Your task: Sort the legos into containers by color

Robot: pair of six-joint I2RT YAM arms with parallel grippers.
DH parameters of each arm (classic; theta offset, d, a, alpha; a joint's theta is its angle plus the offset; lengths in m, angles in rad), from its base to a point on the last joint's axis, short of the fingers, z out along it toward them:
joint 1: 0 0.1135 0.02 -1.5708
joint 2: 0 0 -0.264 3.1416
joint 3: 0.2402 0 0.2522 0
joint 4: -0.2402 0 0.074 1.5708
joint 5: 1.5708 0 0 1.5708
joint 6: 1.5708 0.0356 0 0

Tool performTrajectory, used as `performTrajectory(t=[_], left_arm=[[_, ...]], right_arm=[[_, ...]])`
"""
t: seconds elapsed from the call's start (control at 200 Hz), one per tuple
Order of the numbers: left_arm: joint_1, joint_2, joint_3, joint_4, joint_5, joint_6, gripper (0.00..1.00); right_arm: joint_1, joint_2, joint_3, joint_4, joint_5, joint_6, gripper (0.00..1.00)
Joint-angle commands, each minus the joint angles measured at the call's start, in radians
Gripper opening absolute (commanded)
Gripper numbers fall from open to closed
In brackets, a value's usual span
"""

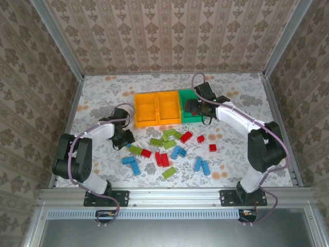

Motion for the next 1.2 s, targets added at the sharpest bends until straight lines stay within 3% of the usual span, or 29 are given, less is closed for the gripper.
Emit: performTrajectory(t=[0.0, 0.235, 0.36, 0.665, 0.78, 0.965, 1.195], left_arm=[[0.000, 0.016, 0.018, 0.034, 0.009, 0.013, 0.30], [0.002, -0.004, 0.052, 0.059, 0.006, 0.048, 0.10], [-0.005, -0.058, 0.089, 0.036, -0.015, 0.074, 0.10], [-0.117, -0.143, 0.286, 0.024, -0.142, 0.218, 0.10], [-0.126, -0.083, 0.360, 0.062, -0.104, 0.292, 0.12], [-0.126, 0.105, 0.514, 0.023, -0.011, 0.370, 0.08], [-0.109, 0.263, 0.628, -0.003, -0.001, 0.371, 0.14]], right_arm=[[-0.004, -0.077, -0.087, -0.083, 0.069, 0.017, 0.84], [-0.003, -0.198, -0.273, -0.149, 0.039, 0.020, 0.82], [0.015, -0.252, -0.377, -0.048, -0.060, -0.049, 0.81], [0.036, -0.183, -0.367, -0.053, -0.089, -0.048, 0.77], [0.036, -0.151, -0.341, -0.073, -0.092, 0.015, 0.71], [0.036, -0.122, -0.323, -0.094, -0.112, 0.122, 0.67], [0.036, -0.063, -0.304, -0.092, -0.131, 0.231, 0.67]])
